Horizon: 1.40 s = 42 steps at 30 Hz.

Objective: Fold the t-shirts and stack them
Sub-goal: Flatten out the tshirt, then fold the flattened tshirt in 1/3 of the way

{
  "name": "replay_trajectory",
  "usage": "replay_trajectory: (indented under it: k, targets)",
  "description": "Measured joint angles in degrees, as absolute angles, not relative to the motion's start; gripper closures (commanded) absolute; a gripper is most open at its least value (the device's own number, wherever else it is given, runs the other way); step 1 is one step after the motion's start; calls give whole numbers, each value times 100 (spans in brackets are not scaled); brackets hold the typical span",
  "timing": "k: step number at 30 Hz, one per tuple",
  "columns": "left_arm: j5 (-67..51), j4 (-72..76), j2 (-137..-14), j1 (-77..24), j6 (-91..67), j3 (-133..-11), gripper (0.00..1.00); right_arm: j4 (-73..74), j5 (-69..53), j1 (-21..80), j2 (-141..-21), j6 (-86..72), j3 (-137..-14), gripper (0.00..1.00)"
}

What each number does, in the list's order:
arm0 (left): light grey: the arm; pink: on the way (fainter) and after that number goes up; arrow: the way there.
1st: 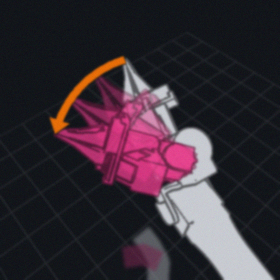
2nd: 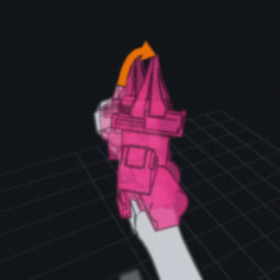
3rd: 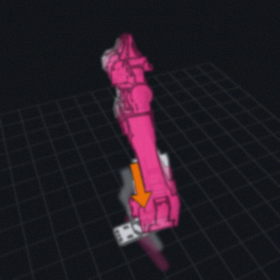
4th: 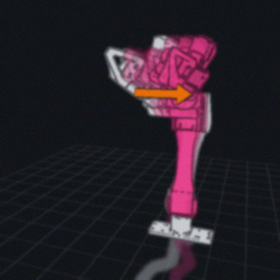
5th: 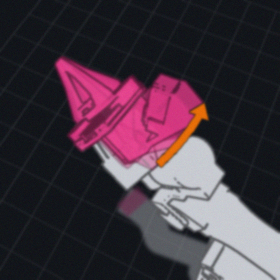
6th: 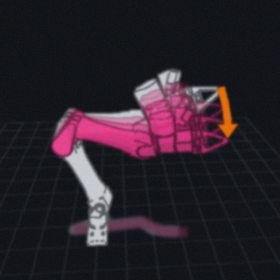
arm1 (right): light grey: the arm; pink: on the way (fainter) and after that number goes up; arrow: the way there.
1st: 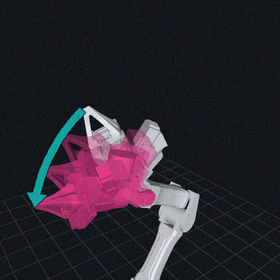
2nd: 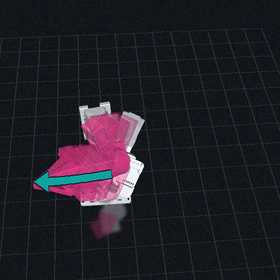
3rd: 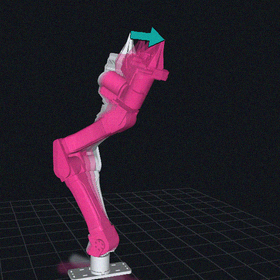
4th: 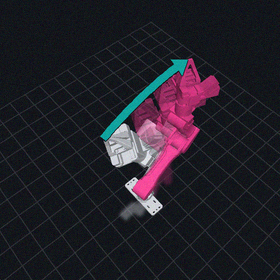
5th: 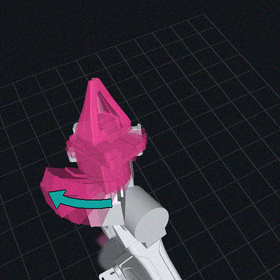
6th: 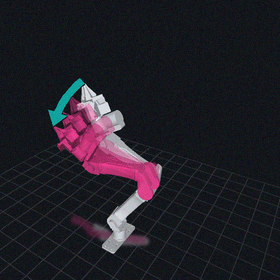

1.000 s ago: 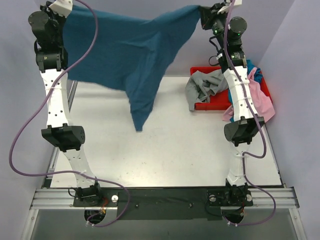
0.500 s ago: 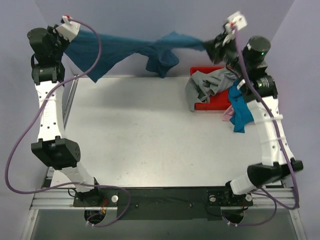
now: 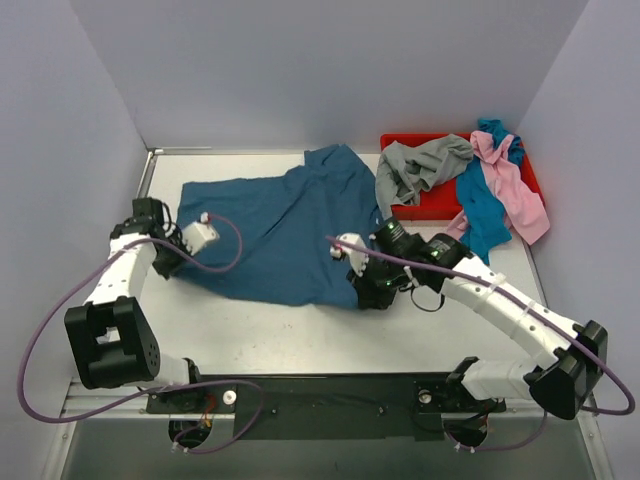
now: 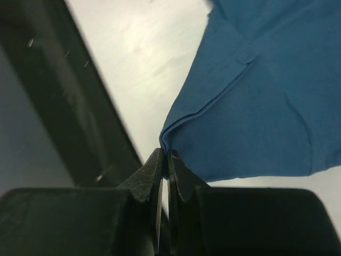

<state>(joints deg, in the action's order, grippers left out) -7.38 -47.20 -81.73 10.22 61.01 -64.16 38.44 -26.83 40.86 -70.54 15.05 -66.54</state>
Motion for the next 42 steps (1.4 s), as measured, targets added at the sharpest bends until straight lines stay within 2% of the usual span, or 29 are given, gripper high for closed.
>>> replay_trajectory:
  k: [3,7,12,21,32,42]
  targets:
    - [-600,-4995,-8117,1022,6281,-5459,100,4254,-3009,4569,-7273,1313,-6287,100]
    - [-513,-5470,-7985,1022,6375,-5004,100,4713,-3380,4698,-7494,1197,-6228,100]
    - [-519,-5756,-7782,1031,6311,-5127,100,4969,-3468,4519,-7448,1347,-6230,100]
    - [-716,-5323,-7795,1033,5721,-5769,100,4497,-2718,2845,-8029,2265,-7017,100]
    - [-705,-4517,-8132,1096,4901,-5769,100,3527,-2008,2161,-9559,3315,-8429,100]
    - [-349,-4176,-8167,1247,4292,-5756,100,3210,-1734,2016,-9904,3872,-8831,100]
